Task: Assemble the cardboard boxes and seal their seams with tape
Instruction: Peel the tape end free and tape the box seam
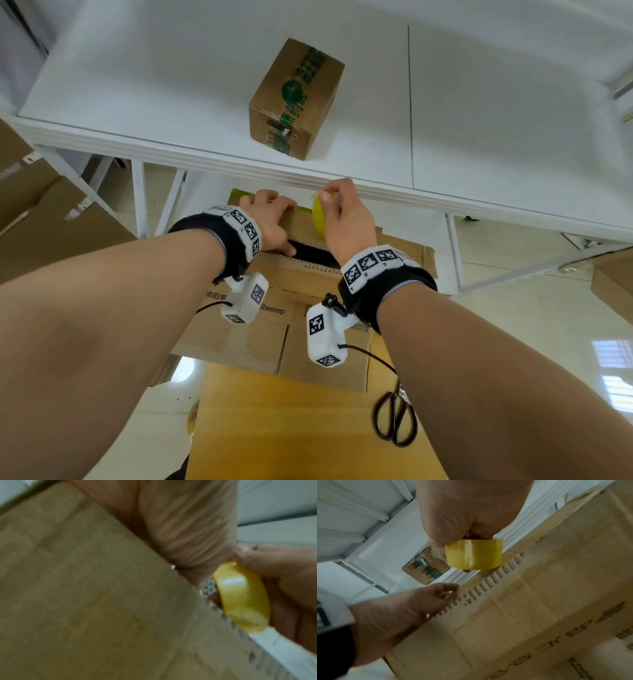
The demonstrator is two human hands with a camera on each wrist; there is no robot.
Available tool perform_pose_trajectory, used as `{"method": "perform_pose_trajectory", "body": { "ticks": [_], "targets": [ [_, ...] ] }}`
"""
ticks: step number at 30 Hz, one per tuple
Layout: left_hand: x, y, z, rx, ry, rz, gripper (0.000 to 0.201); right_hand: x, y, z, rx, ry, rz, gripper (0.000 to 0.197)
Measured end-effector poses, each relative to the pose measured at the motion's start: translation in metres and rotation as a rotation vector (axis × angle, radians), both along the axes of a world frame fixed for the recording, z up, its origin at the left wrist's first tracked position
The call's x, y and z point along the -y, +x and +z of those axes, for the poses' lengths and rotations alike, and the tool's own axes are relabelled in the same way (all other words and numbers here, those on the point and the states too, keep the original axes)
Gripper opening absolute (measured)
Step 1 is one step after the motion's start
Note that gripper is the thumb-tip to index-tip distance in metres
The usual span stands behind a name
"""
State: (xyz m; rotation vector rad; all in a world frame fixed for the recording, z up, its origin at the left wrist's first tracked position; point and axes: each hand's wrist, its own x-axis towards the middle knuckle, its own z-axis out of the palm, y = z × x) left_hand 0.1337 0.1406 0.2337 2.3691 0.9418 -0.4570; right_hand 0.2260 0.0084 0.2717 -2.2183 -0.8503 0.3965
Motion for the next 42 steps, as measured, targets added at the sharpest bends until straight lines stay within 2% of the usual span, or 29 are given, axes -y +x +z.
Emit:
{"method": "perform_pose_trajectory", "body": {
  "ticks": [3,8,12,18,21,24,27,30,32,34,36,39,42],
  "targets": [
    [-0.009,-0.001,0.010,0.048,-0.109,-0.003,0.086,-0.003,-0.002,-0.004,0.020,-0.006,0.045,0.014],
    [-0.024,-0.009,0.020,-0.146,0.043,-0.293,0.110,-0.011,0.008,-0.003,0.015,-0.031,0.032,0.014],
    [-0.032,-0.015,0.011,-0.136,0.094,-0.366,0.114,-0.015,0.012,-0.001,0.071,-0.051,0.036,0.013],
    [-0.018,-0.010,-0.015,0.166,-0.068,-0.087,0.105,-0.028,0.006,0.014,0.248,-0.068,-0.001,0.016],
    [-0.018,-0.010,-0.020,0.217,-0.122,-0.022,0.102,-0.035,-0.002,0.008,0.150,0.041,0.020,0.014],
    [-0.018,-0.013,-0.029,0.269,-0.180,0.072,0.100,-0.035,-0.008,-0.011,-0.040,0.092,-0.078,0.014],
    [-0.022,-0.023,-0.038,0.329,-0.275,0.268,0.110,-0.036,-0.010,-0.019,-0.118,0.076,-0.104,0.015],
    [-0.024,-0.035,-0.043,0.389,-0.501,0.486,0.124,-0.045,-0.006,-0.014,-0.124,0.073,-0.079,0.017],
    [-0.021,-0.035,-0.043,0.385,-0.558,0.510,0.127,-0.049,-0.003,-0.010,-0.123,0.070,-0.078,0.016],
    [-0.018,-0.029,-0.040,0.403,-0.534,0.490,0.127,-0.052,-0.002,-0.008,-0.124,0.053,-0.071,0.016],
    [-0.015,-0.021,-0.037,0.407,-0.461,0.457,0.129,-0.054,0.000,-0.008,-0.124,0.036,-0.053,0.017],
    [-0.012,-0.016,-0.037,0.301,-0.331,0.397,0.127,-0.057,0.001,-0.008,-0.144,0.007,-0.002,0.016],
    [-0.015,-0.018,-0.041,0.327,-0.384,0.398,0.129,-0.060,-0.001,-0.006,-0.151,-0.007,0.030,0.016]
  ]
}}
